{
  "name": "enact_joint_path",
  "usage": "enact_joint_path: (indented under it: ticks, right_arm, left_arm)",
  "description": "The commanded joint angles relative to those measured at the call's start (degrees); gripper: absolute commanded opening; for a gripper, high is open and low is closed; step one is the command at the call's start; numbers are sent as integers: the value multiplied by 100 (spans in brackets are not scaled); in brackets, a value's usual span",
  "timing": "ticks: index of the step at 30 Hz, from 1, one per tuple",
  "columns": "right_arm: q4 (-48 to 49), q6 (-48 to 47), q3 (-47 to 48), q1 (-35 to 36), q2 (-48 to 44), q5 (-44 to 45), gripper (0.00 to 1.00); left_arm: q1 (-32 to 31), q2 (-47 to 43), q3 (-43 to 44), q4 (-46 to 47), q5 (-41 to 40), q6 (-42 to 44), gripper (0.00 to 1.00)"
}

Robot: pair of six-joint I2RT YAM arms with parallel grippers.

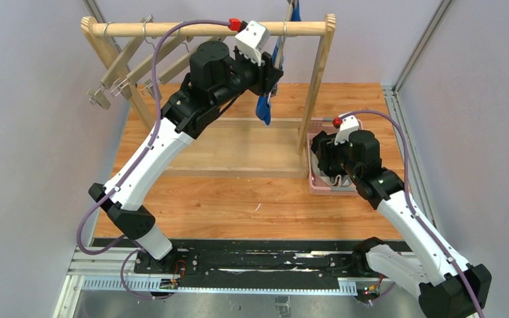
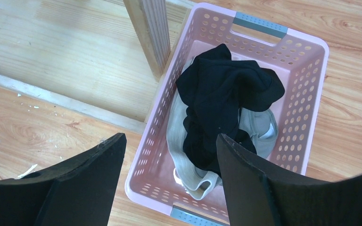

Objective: Remove the underwear clipped to the hanger

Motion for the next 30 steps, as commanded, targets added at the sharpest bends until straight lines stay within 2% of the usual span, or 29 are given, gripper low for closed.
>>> enact_joint_path:
  ticks: [1, 9, 18, 20, 22, 24, 30]
  right_arm:
    - [140, -58, -74, 154, 28, -46, 72]
    - [230, -76, -127, 235, 40, -111, 72]
    - [224, -124, -185, 297, -9, -126, 72]
    - [214, -137, -172, 300, -19, -91, 72]
    - [226, -150, -176, 305, -19, -70, 72]
    - [237, -161, -181, 308, -19, -47, 72]
    - [265, -173, -199, 308, -43, -33, 73]
  left_arm:
    - [-49, -224, -201, 280, -362, 187, 38]
    - [-49, -184, -211, 311, -369, 210, 26]
    - [-49, -82, -217, 458, -258, 153, 29]
    - [-49, -47, -170, 436, -240, 155, 22]
    - [-49, -8, -113, 394, -212, 163, 9]
    - [-49, 18, -67, 356, -185, 160, 1]
    - [-49, 81, -5, 345, -123, 106, 0]
